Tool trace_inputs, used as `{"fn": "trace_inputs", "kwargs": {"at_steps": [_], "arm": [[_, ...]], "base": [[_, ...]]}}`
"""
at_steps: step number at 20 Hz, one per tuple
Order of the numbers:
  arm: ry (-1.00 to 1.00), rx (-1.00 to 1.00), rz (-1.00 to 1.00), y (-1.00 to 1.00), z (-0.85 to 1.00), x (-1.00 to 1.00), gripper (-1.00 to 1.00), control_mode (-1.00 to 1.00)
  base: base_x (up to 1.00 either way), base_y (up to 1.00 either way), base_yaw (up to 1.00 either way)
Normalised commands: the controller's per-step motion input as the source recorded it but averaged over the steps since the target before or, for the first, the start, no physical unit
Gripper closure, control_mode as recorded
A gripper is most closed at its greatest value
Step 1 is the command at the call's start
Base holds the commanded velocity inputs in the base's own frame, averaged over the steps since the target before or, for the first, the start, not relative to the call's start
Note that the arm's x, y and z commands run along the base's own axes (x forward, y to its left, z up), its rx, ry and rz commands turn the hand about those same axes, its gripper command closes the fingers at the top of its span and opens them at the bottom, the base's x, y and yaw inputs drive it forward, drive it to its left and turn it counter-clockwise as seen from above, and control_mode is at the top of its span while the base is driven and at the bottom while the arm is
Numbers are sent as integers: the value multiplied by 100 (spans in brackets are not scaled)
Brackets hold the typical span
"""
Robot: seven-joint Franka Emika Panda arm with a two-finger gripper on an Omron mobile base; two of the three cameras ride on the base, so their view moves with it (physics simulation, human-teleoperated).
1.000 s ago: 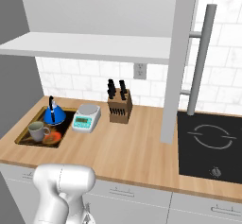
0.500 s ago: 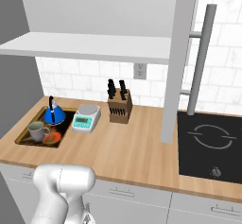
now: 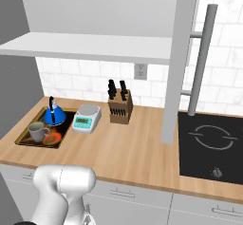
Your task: Pick the kettle from the counter and place it on the tray. Then pick the mug from the cabinet and place it on the tray. Then close the cabinet doors.
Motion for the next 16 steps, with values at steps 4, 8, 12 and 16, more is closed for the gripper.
{"fn": "trace_inputs", "kwargs": {"at_steps": [4, 8, 12, 16], "arm": [[2, 9, 0, 51, 2, 0, -100, -100], [0, 2, 0, 41, 9, 33, -100, -100], [0, 0, 0, 27, 9, 42, -100, -100], [-2, 0, 0, 29, 11, 39, -100, -100]], "base": [[0, 0, 0], [0, 0, 0], [0, 0, 0], [0, 0, 0]]}}
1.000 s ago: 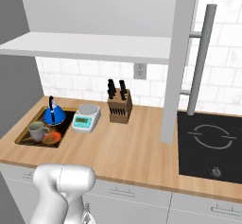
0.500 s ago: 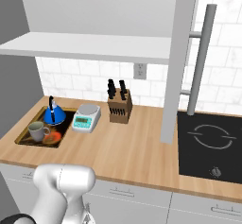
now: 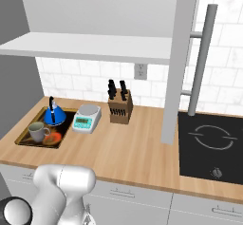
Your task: Pick the kettle from the counter and place it on the tray. Then pick the mug from the cabinet and place it on the tray. Then close the cabinet doors.
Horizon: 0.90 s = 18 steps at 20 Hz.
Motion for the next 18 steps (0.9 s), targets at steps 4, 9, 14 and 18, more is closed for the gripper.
{"fn": "trace_inputs", "kwargs": {"at_steps": [4, 9, 14, 18], "arm": [[-1, 0, -1, 30, 7, 29, -100, -100], [-6, 0, -3, 19, 4, 22, -100, -100], [-4, 0, -9, -2, 3, 38, -100, -100], [0, 0, -5, -1, 0, 47, -100, -100]], "base": [[0, 0, 0], [0, 0, 0], [0, 0, 0], [0, 0, 0]]}}
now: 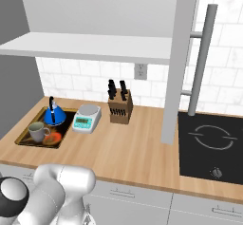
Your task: Pick the kettle from the counter and place it on the tray. Then pick the mug from the cabinet and place it on the tray. Then close the cabinet doors.
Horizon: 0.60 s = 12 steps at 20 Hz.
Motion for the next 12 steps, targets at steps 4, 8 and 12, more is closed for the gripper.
{"fn": "trace_inputs", "kwargs": {"at_steps": [4, 8, 12], "arm": [[0, 0, -2, -6, 2, 45, -100, -100], [0, 0, -3, -22, 5, 42, -100, -100], [0, 0, -9, -57, 16, 31, -100, -100]], "base": [[0, 0, 0], [0, 0, 0], [0, 0, 0]]}}
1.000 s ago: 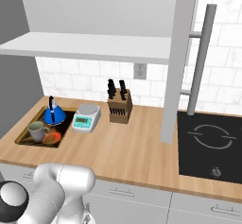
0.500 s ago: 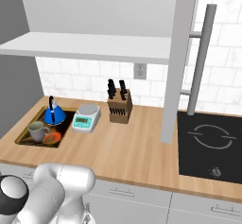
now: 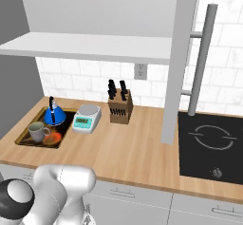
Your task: Pick the kettle from the counter and place it on the tray. Then pick the mug from the cabinet and place it on the tray. Then close the cabinet doors.
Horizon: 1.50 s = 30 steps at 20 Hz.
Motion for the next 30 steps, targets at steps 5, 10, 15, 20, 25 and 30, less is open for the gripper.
{"fn": "trace_inputs", "kwargs": {"at_steps": [5, 10, 15, 20, 25, 30], "arm": [[1, 0, -10, -71, 18, 33, -100, -100], [2, 0, -11, -70, 15, 34, -100, -100], [0, 0, -12, -67, 9, 37, -100, -100], [1, 0, -13, -58, 9, 46, -100, -100], [0, 0, -13, -48, 5, 47, -100, -100], [2, 0, -17, -52, 1, 50, -100, -100]], "base": [[0, 0, 0], [0, 0, 0], [0, 0, 0], [0, 0, 0], [0, 0, 0], [0, 0, 0]]}}
